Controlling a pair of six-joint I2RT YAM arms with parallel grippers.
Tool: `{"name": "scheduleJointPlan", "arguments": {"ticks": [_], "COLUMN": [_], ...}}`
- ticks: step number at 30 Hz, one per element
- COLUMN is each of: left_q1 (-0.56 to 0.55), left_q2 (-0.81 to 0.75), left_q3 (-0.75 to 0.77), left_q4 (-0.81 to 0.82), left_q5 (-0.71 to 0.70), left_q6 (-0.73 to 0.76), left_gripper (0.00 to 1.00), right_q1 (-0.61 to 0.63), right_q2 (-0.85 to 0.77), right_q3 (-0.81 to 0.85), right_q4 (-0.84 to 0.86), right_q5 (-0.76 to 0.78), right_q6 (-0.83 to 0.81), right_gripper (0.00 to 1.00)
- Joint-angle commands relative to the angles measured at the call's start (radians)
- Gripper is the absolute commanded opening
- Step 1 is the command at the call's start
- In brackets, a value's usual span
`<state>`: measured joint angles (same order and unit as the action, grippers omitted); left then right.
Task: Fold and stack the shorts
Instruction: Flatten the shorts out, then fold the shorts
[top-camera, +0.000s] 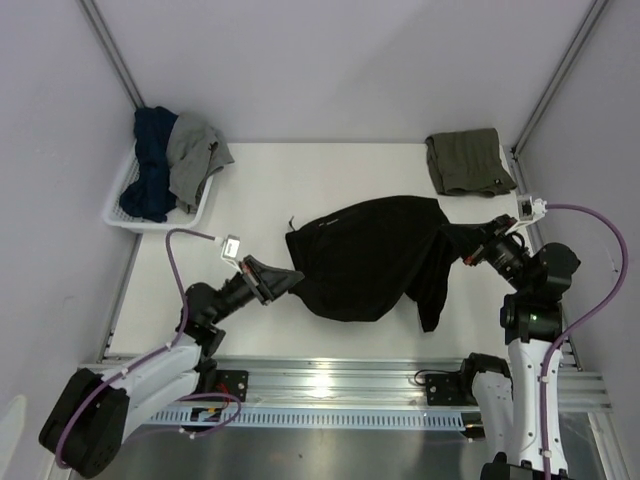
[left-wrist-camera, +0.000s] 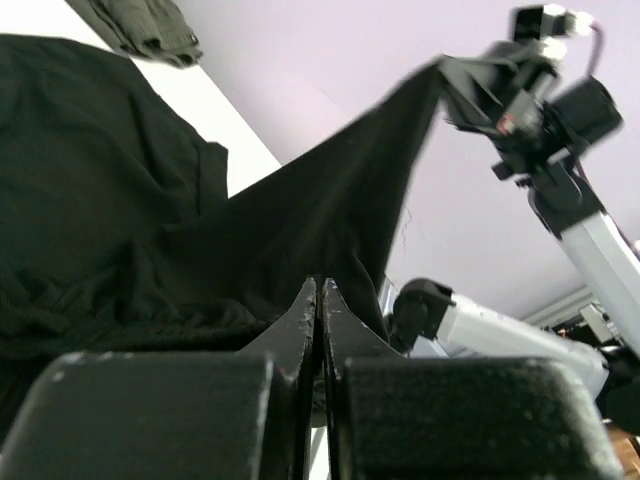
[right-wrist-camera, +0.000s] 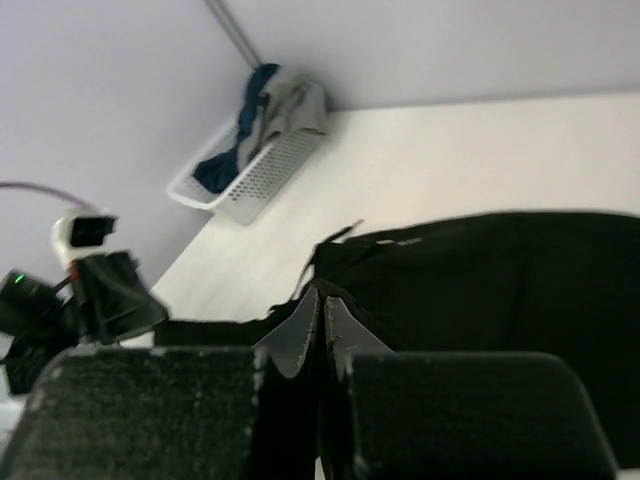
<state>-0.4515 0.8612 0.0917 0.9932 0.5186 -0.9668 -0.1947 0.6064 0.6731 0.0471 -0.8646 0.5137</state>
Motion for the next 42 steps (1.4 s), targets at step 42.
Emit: {"name": "scheduleJointPlan", "arguments": {"ticks": [42], "left_q1": [-0.046], "left_q2": [-0.112], "left_q3": [0.017], "left_q4": [-0.548], "left_q5": [-0.718], "left_q6": [-0.158], "left_gripper": [0.00], "right_q1": [0.014], "right_q2": [1.062], "right_q3": [0.646], "right_q4": [0.100], "right_q5": [0.185], "right_q6": [0.034], "right_gripper": [0.00]}}
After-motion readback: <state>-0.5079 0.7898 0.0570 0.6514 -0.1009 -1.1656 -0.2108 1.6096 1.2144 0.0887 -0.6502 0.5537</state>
